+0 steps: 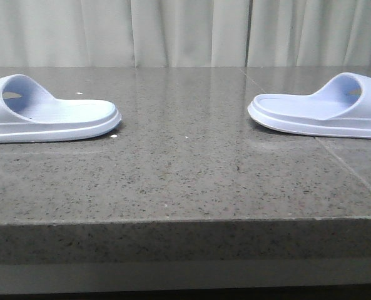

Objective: Insert blue slippers together front up

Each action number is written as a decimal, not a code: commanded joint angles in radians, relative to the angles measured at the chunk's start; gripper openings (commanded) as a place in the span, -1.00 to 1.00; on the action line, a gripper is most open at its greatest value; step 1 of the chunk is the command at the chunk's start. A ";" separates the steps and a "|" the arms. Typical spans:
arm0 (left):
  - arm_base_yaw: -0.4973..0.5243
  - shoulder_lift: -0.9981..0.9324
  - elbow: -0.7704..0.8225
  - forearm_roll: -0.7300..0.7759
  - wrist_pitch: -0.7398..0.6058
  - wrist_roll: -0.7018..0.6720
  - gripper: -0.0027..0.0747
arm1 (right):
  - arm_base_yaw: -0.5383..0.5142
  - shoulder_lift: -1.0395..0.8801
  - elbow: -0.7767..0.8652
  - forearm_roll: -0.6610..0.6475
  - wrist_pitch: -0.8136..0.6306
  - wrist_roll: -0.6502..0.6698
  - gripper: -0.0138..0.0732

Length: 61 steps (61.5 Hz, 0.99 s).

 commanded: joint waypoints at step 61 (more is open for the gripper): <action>-0.007 0.543 -0.585 -0.029 0.509 -0.002 -0.98 | -0.003 0.594 -0.547 -0.002 0.433 -0.002 -0.84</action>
